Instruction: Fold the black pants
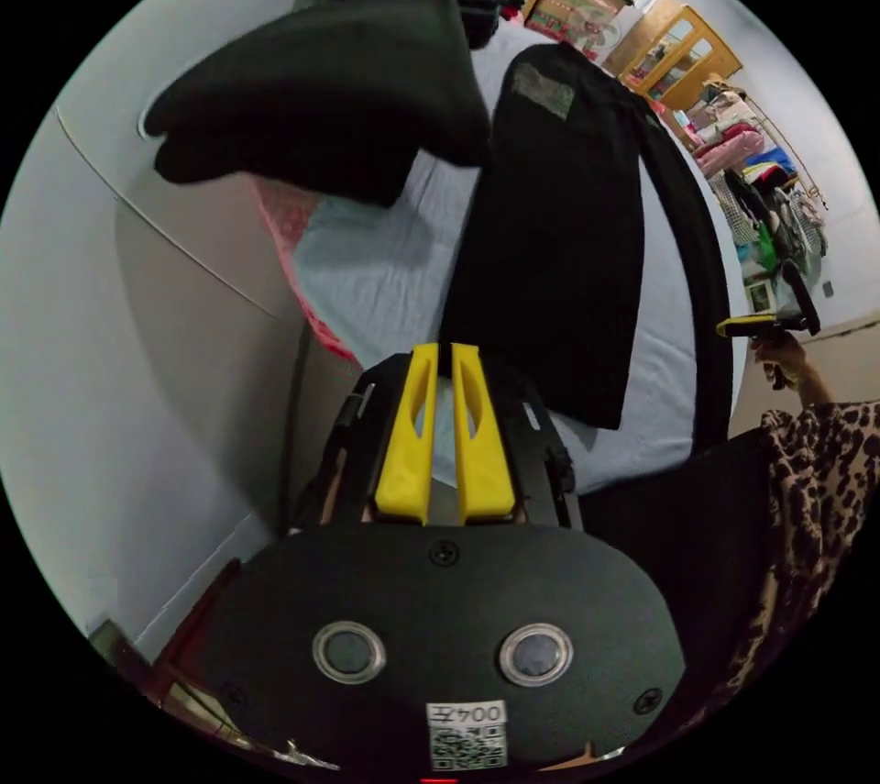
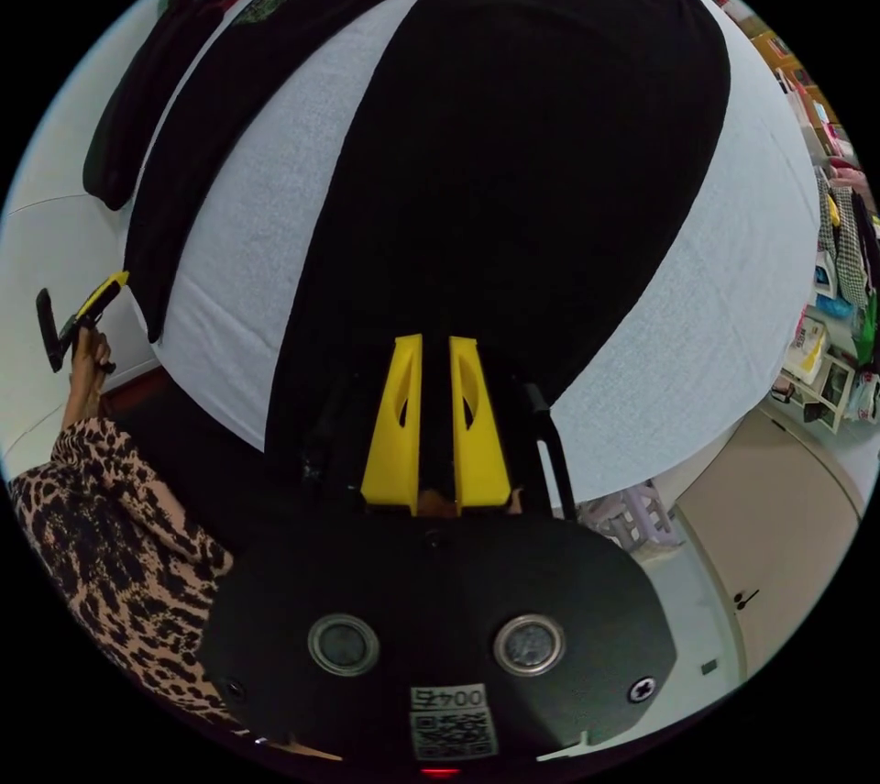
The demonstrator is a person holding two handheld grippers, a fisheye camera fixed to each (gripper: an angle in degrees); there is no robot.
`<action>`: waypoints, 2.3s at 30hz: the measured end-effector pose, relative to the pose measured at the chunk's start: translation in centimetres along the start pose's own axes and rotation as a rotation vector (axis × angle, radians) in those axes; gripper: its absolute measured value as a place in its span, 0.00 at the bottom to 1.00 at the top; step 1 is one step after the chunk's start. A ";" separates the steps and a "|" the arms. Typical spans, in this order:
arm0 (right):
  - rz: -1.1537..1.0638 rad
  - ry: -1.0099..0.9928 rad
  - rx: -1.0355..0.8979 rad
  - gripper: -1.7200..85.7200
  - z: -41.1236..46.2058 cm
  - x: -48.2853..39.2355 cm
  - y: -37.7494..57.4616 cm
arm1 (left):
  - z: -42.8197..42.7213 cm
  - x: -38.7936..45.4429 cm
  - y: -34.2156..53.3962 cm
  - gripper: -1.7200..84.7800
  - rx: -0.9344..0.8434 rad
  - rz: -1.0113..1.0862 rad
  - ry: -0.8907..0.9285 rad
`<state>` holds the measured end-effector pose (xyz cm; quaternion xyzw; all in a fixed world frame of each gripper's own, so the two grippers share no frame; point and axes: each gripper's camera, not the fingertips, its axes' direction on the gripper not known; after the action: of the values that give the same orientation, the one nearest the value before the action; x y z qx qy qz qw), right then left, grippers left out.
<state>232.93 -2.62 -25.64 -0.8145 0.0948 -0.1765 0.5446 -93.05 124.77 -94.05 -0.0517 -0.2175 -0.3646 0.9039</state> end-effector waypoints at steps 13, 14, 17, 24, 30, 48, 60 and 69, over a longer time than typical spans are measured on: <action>0.015 -0.033 0.030 0.08 -0.8 -0.4 1.6 | 1.9 12.8 -1.4 0.12 -0.020 0.471 0.080; 0.007 -0.019 0.029 0.08 -0.9 -0.6 1.6 | 3.2 14.6 -1.3 0.11 -0.046 0.550 0.046; -0.021 0.026 0.031 0.08 -1.0 -1.4 1.9 | 5.9 16.4 -0.9 0.07 -0.117 0.633 -0.045; -0.050 0.031 0.033 0.08 -1.3 -1.9 2.3 | 5.9 16.3 -1.8 0.04 -0.121 0.565 0.032; 0.017 -0.127 0.011 0.07 -1.6 0.0 2.4 | 4.9 18.4 -3.1 0.03 -0.070 0.555 0.125; -0.156 -0.014 0.059 0.07 -1.9 -2.7 4.0 | 16.0 32.3 -10.7 0.10 -0.201 0.303 0.432; -0.344 -0.074 0.113 0.06 -1.7 -2.8 4.9 | 16.3 36.4 -10.3 0.05 -0.115 0.134 0.151; -0.351 -0.138 0.075 0.06 -1.6 -3.1 3.9 | 15.6 39.4 -14.8 0.04 -0.050 0.206 0.131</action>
<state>229.57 -4.45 -29.21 -0.8078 -0.0929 -0.2161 0.5405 -83.53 92.83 -64.01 -0.0723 -0.1424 -0.2778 0.9473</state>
